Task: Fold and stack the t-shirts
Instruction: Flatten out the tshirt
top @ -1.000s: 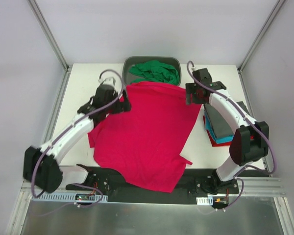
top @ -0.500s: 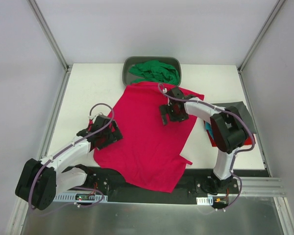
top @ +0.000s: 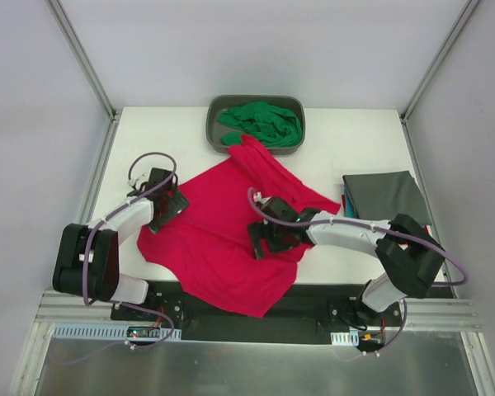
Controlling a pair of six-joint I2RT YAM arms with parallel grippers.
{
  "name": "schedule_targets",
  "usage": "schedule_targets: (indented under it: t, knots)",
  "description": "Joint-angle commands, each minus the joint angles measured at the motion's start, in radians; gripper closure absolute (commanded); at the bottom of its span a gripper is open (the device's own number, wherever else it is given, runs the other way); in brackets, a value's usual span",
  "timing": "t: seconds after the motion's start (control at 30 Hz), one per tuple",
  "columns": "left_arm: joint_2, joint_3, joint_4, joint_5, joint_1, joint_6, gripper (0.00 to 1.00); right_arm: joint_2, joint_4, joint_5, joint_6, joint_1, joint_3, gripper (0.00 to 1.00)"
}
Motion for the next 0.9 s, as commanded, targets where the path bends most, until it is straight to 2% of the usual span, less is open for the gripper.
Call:
schedule_targets:
  t: [0.0,0.1,0.23,0.33,0.43,0.6,0.87]
  knots:
    - [0.107,0.114,-0.071,-0.138,0.082,0.057,0.01,0.020,-0.017,-0.118,0.191,0.182,0.024,0.04]
    - [0.191,0.220,-0.087,-0.157,0.147,0.080,0.01,0.048,-0.011,-0.190,0.140,0.267,0.148,0.04]
    - [0.300,0.372,-0.091,-0.110,0.179,0.140,0.01,0.071,-0.044,-0.258,-0.006,0.289,0.309,0.04]
    - [0.360,0.482,-0.090,-0.045,0.177,0.224,0.01,0.083,-0.093,-0.249,-0.068,0.237,0.384,0.04]
    - [0.356,0.539,-0.090,0.010,0.177,0.282,0.01,0.080,-0.106,-0.175,-0.095,0.137,0.400,0.04]
    - [0.235,0.429,-0.090,0.065,0.165,0.272,0.01,0.172,-0.136,-0.079,-0.144,-0.038,0.442,0.04]
    - [0.089,0.177,-0.049,0.128,0.108,0.194,0.01,0.376,-0.219,-0.005,-0.194,-0.115,0.604,0.04]
